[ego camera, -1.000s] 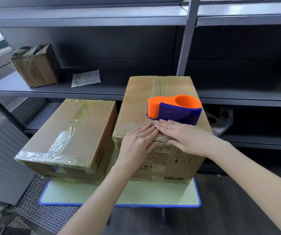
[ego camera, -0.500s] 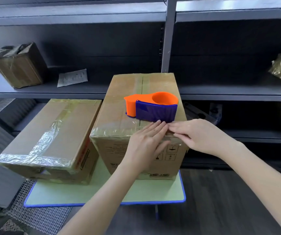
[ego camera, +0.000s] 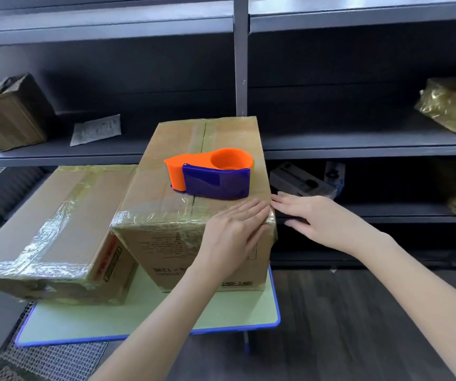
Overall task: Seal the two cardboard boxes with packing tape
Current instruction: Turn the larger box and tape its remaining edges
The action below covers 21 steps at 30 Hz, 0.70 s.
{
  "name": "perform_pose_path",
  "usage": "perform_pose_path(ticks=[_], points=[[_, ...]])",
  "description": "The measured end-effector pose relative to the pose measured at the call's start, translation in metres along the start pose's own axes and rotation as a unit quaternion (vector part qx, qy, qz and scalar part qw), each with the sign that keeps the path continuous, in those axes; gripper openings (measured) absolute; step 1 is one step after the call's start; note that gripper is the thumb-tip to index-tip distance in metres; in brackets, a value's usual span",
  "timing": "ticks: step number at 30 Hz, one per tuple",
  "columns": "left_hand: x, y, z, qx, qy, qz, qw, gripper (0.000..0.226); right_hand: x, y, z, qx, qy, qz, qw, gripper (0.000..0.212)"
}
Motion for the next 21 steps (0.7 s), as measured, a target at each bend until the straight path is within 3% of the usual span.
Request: perform_pose_path(ticks=[3,13,18,21], points=[[0.003,0.001,-0.001,-0.010,0.001,0.010,1.000,0.029,-0.002,0.000,-0.001,0.004,-0.011,0.007,1.000,0.060],[0.001,0.003,-0.002,-0.027,-0.013,0.018,0.999,0.032,-0.003,-0.009,-0.012,-0.042,0.025,0.067,0.997,0.062],[-0.004,0.002,-0.001,-0.010,-0.055,0.014,0.998,0.045,-0.007,-0.015,-0.020,-0.019,-0.009,0.044,0.999,0.059],[-0.002,0.007,-0.001,-0.018,-0.038,0.005,0.999,0.052,-0.012,-0.021,-0.027,-0.007,-0.040,0.037,0.998,0.048]])
Point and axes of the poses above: each hand's wrist, its own z-axis away from the middle knuckle, its own x-axis out of the palm, y = z × x, the point moved 1 cm from there along -z, towards the middle knuckle, and after that the axes turned 14 degrees about x, right-handed, at the moved point
